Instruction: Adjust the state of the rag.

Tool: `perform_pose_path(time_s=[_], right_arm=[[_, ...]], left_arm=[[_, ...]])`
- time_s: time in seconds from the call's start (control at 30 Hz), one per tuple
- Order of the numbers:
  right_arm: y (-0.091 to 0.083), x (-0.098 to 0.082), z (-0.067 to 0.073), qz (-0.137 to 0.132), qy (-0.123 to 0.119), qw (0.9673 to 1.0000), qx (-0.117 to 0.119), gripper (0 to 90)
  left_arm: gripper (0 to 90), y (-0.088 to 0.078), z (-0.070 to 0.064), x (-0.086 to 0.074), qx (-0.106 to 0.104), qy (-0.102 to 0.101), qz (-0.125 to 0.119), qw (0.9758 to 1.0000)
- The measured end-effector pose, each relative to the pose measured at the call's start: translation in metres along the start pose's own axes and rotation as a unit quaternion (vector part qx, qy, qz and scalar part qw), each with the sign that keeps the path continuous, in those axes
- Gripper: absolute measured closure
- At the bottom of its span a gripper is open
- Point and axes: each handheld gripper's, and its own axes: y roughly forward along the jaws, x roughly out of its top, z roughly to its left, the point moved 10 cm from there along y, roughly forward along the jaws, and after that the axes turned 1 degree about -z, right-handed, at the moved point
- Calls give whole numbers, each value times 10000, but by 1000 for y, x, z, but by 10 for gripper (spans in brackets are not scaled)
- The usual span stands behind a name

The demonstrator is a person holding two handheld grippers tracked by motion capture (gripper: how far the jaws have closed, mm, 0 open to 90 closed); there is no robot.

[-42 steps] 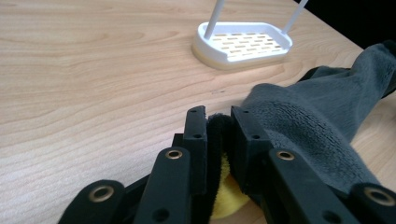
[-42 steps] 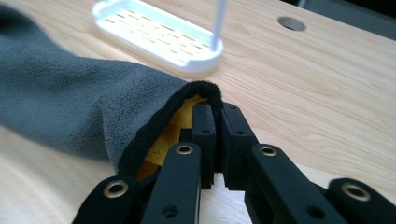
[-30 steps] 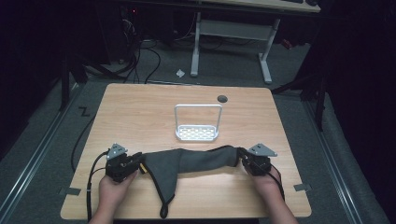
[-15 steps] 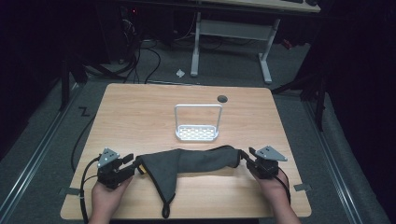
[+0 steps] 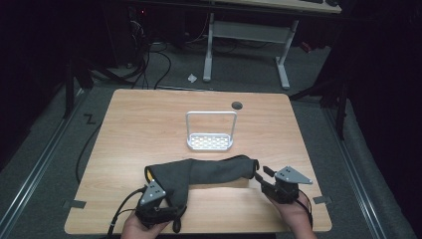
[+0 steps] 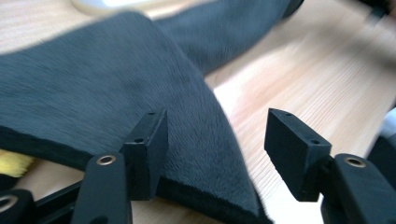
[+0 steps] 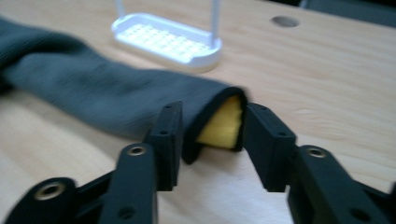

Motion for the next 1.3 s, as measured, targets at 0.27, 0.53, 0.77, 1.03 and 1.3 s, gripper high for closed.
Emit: perform_pose_path(time_s=[0.27,0.53,0.77,1.03,1.3], right_arm=[[25,-25,13,692,-386,9968,136,781],[-18,26,0,-411,-547,9972,-300,866],[3,37,-26,-377,-305,9976,-486,858],[70,-10,-39,1001,-430,9923,-593,849],[61,-26,-26,1091,-470,9921,-400,850]], left_arm=[[775,6,13,-13,166,17,354,9992],[841,-49,30,32,316,-56,-665,9973],[827,-30,88,48,581,-443,-694,9949],[799,28,121,23,660,-510,108,9965],[815,12,108,8,519,-618,202,9965]])
